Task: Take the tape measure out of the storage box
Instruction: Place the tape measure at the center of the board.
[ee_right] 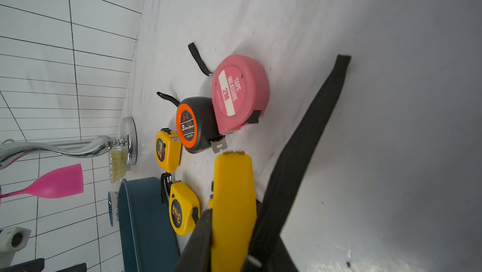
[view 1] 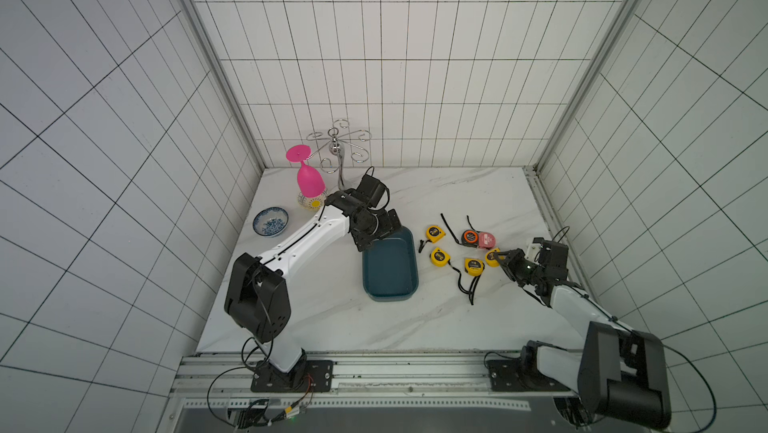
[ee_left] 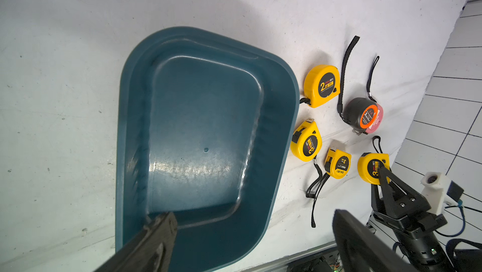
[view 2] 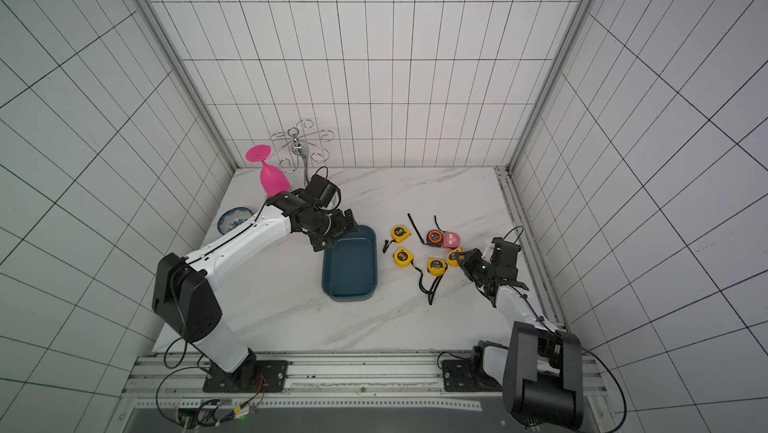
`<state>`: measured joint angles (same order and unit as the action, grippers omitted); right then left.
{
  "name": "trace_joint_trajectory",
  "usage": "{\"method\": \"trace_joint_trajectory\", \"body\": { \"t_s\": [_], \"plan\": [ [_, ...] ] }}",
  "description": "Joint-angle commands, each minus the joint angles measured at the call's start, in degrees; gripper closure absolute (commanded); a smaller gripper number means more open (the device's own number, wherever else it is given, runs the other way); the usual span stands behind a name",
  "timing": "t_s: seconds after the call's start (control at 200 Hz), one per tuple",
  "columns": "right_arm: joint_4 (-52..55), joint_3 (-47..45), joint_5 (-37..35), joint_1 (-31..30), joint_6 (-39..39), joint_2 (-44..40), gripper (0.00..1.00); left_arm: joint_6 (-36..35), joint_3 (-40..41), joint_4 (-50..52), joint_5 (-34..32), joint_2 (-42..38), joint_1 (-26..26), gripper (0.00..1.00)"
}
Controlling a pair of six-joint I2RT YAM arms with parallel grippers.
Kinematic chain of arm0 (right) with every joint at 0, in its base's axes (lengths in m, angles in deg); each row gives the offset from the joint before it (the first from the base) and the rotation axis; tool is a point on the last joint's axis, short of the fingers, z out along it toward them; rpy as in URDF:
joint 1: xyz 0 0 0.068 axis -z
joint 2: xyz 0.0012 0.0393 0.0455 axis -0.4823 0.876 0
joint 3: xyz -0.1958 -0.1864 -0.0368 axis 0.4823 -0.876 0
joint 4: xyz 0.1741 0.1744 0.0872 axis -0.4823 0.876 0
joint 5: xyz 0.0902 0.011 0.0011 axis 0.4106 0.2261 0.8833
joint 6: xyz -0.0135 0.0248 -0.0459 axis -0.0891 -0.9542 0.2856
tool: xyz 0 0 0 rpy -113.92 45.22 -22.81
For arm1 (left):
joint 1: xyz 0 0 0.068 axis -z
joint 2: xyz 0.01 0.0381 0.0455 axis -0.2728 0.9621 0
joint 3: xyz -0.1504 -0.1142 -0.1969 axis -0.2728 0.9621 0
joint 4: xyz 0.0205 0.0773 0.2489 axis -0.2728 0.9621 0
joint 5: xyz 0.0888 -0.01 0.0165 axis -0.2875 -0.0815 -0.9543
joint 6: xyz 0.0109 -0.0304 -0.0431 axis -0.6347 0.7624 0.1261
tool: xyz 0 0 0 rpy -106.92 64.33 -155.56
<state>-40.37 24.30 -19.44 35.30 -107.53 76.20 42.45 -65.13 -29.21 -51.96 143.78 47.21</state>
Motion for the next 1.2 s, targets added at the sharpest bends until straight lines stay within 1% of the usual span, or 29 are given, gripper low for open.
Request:
{"method": "trace_joint_trajectory", "body": {
  "t_s": [0.0, 0.24, 0.395, 0.615, 0.71, 0.75, 0.975, 1.119, 1.199],
  "plan": [
    [-0.73, -1.30, 0.82, 0.83, 1.31, 1.22, 0.83, -1.28, 0.65, -0.78, -0.34, -2.03, -0.26, 0.02],
    [0.04, -1.99, 0.48, 0.92, 2.03, 2.57, 0.76, -0.84, 2.11, -1.60, 0.30, -2.55, -0.61, 0.03],
    [1.54, -2.26, 0.12, 0.92, 2.68, 2.66, 0.70, -0.75, 2.53, -1.80, 0.38, -2.91, -0.70, 0.02],
    [4.43, -2.09, -0.74, 0.92, 3.42, 2.35, 0.59, -0.86, 3.02, -1.86, 0.37, -3.25, -1.15, 0.03],
    [6.16, -1.74, -1.50, 0.92, 3.56, 1.87, 0.56, -0.84, 3.18, -1.89, 0.34, -3.49, -1.30, 0.02],
    [7.15, -1.50, -1.73, 0.92, 3.65, 1.66, 0.53, -0.87, 3.22, -1.91, 0.37, -3.61, -1.32, 0.02],
    [14.79, -0.45, -3.91, 0.75, 5.02, -1.73, 0.28, -1.23, 3.79, -1.84, -0.24, -4.15, -1.67, 0.02],
    [21.15, 1.34, -6.01, 0.29, 6.60, -5.60, 0.18, -3.02, 4.01, -1.38, -2.35, -4.74, -1.91, 0.02],
    [24.87, 2.99, -7.87, -0.36, 7.75, -7.60, 0.14, -4.88, 4.71, -1.56, -5.61, -5.90, -2.00, 0.03]
  ]
}}
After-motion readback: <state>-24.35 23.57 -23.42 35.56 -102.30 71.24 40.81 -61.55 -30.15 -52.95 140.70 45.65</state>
